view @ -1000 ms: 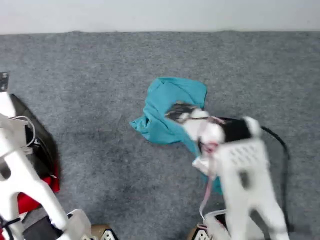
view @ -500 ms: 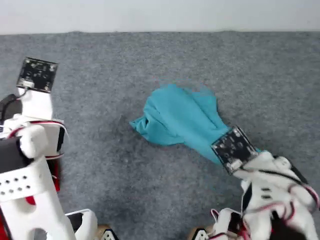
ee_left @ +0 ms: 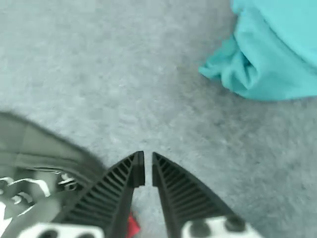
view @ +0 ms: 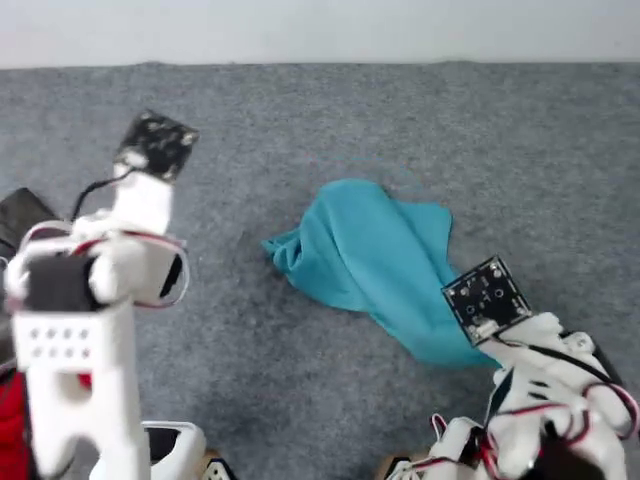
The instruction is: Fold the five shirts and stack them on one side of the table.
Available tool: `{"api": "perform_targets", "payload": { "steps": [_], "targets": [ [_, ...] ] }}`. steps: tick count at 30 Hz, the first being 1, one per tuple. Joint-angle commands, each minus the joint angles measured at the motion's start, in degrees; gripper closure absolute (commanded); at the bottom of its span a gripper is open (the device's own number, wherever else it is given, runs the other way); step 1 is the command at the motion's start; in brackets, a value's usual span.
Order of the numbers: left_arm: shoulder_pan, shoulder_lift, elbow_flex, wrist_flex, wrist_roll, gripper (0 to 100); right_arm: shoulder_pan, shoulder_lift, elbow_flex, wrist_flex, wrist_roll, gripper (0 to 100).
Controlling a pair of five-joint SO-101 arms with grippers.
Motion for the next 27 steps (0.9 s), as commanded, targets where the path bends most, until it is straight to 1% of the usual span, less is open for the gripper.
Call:
{"api": "perform_targets", "payload": {
  "steps": [1,3,9,13,16,19,23,27],
  "targets": [
    [3.2,8.6,-1.5,-1.1,-0.1,92,-1.3,-0.1,4.8,2.1,0.6,98.8],
    [5.0,13.5,-3.7,-1.0,-0.1,91,-1.2,-0.1,7.4,2.2,0.4,98.8],
    [11.5,27.5,-14.2,-1.3,-0.4,90,-1.2,-0.1,12.4,2.2,-4.3,98.8],
    [15.6,38.6,-22.3,-1.3,-0.1,83,-1.2,-0.1,14.7,2.2,-6.1,98.8],
    [17.1,47.2,-30.8,-1.2,0.0,80,-1.2,-0.1,16.2,2.2,-6.3,98.8],
    [18.3,55.0,-40.7,-0.6,0.0,80,-1.2,-0.1,16.9,2.1,-6.3,98.8],
    [20.8,64.4,-53.7,1.6,0.0,78,-1.2,-0.1,17.2,2.1,-6.3,98.8],
    [23.5,72.4,-63.4,1.9,0.0,77,-1.2,-0.1,17.2,2.1,-6.3,98.8]
  ]
}}
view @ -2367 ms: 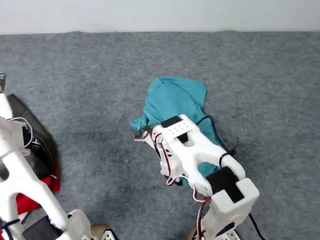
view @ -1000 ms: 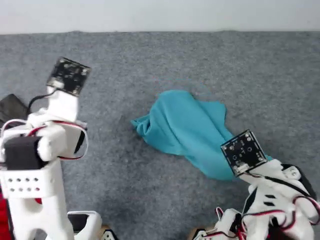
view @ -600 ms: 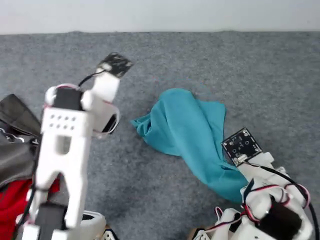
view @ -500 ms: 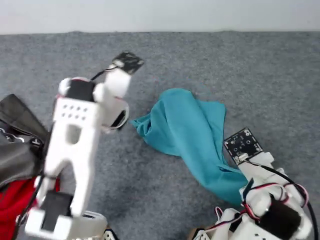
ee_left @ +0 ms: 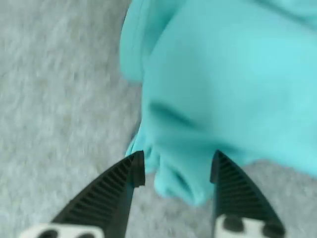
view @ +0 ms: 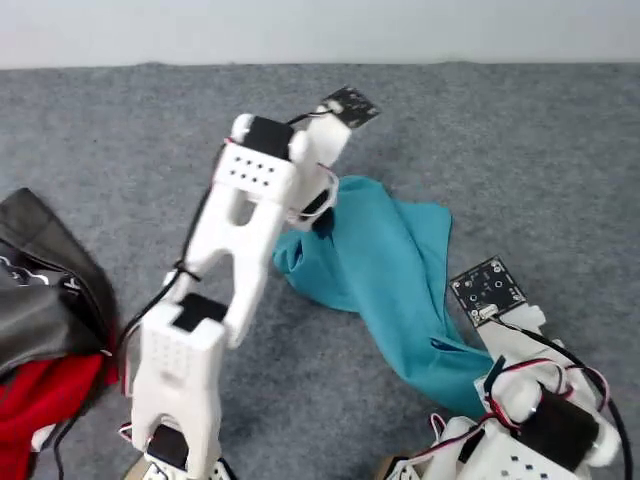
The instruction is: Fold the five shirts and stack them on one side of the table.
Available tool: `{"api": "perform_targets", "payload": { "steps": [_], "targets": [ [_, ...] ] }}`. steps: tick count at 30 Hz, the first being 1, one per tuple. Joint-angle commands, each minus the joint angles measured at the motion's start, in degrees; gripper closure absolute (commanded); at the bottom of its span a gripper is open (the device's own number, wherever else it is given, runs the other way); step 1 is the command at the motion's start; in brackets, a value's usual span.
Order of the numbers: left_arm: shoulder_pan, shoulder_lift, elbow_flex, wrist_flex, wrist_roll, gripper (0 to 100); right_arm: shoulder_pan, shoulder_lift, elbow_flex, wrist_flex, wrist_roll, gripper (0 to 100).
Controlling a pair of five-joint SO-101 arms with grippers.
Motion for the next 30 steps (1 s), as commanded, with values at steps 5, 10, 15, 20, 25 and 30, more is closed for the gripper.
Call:
{"api": "perform_targets", "payload": {
  "steps": [5,10,15,20,25,30],
  "targets": [
    [4.8,12.3,-15.3,1.1,-0.1,77,-0.5,-0.1,-0.4,1.8,-0.6,98.8],
    [4.8,22.1,-19.6,1.5,-0.1,78,-0.5,-0.1,-0.4,1.8,-0.6,98.8],
    [3.0,24.3,-22.9,1.6,-0.4,98,-0.4,-0.1,-0.4,1.8,-0.6,98.8],
    [1.1,16.9,-23.0,1.8,-0.3,99,-0.2,-0.1,-0.4,0.2,-0.6,98.8],
    [0.2,2.7,-12.4,1.8,-0.4,99,-0.3,0.0,-0.4,-5.8,-0.6,98.8],
    [0.3,-16.4,7.5,1.8,-0.4,99,-1.1,0.5,-0.4,-14.7,-0.6,98.8]
  ]
}}
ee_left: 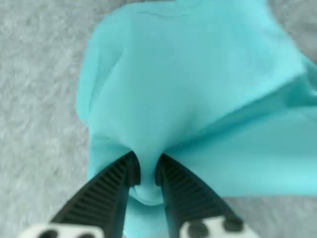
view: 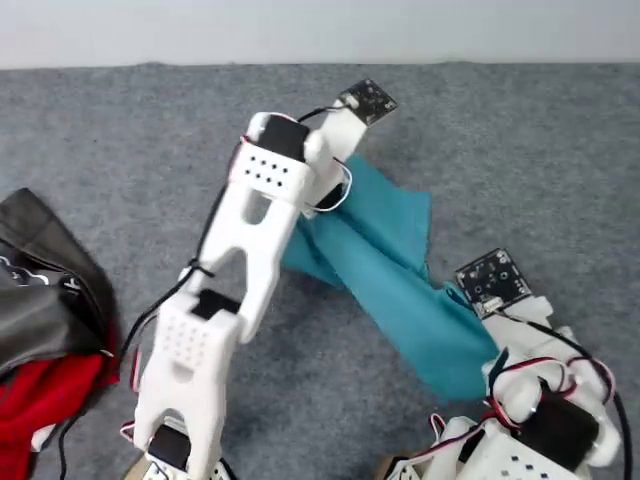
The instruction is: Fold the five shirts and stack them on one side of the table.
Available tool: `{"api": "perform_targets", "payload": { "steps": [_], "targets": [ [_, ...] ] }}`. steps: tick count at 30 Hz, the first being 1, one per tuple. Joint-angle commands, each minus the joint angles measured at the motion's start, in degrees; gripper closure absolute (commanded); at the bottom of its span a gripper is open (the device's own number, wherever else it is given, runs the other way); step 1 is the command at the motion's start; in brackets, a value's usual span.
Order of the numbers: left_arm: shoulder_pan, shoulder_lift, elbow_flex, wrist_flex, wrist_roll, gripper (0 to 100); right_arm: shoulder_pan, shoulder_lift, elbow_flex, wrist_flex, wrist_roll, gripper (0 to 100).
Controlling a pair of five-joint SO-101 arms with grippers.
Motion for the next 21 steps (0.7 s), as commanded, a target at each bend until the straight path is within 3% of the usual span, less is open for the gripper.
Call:
{"api": "perform_targets", "payload": {
  "steps": [1,6,9,16,19,21],
  "targets": [
    [-0.4,-18.7,13.5,1.4,-0.6,99,-2.1,0.4,0.0,-7.2,-0.4,98.8],
    [-0.4,-38.5,32.7,1.4,-1.1,99,-7.9,0.4,3.2,-15.3,-0.4,98.8],
    [-0.4,-48.2,42.8,1.4,-5.0,99,-10.5,0.4,5.4,-19.0,-0.4,98.8],
    [-0.4,-68.0,61.3,1.4,-10.1,98,-11.1,0.4,9.4,-24.7,-0.2,98.8],
    [-0.5,-75.2,66.3,1.3,-9.5,90,-11.1,0.4,9.7,-24.2,-0.3,98.8],
    [-0.5,-78.7,68.0,1.3,-4.8,85,-10.9,0.4,9.7,-24.2,-0.3,98.8]
  ]
}}
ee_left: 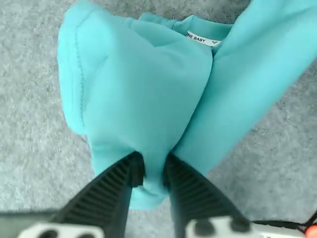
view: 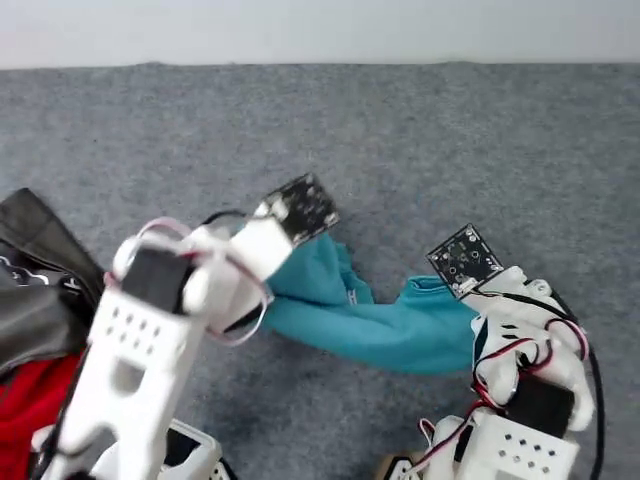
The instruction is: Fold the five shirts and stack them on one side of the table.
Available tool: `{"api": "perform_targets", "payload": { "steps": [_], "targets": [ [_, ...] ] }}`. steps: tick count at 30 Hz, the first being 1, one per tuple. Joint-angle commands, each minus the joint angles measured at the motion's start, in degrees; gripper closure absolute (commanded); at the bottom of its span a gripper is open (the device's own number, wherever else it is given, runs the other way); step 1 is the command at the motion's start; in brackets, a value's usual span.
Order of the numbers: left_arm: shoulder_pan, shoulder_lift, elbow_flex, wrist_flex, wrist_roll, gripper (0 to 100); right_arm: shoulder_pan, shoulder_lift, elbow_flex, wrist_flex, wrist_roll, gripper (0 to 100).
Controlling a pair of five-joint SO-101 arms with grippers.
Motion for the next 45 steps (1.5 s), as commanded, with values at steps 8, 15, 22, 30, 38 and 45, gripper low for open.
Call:
{"api": "perform_targets", "payload": {
  "steps": [8,15,22,30,38,45],
  "targets": [
    [-4.0,-11.9,0.6,1.2,10.5,81,0.7,-0.5,-0.4,0.9,0.0,98.8],
    [-9.5,-6.8,-7.1,-2.5,10.2,81,2.9,-0.6,-0.4,4.2,0.0,98.8],
    [-9.2,13.1,-12.4,-7.4,10.5,81,2.9,-0.9,-0.4,9.5,0.0,98.8],
    [-2.5,38.5,-27.8,-5.7,10.1,80,2.9,-1.0,-0.4,12.4,0.0,98.8],
    [-1.1,60.7,-45.3,-5.7,10.1,74,2.9,-1.0,-0.4,13.8,-0.1,98.8],
    [-0.8,76.7,-63.5,-0.9,8.3,75,2.9,-1.1,-0.4,16.7,-0.3,98.8]
  ]
}}
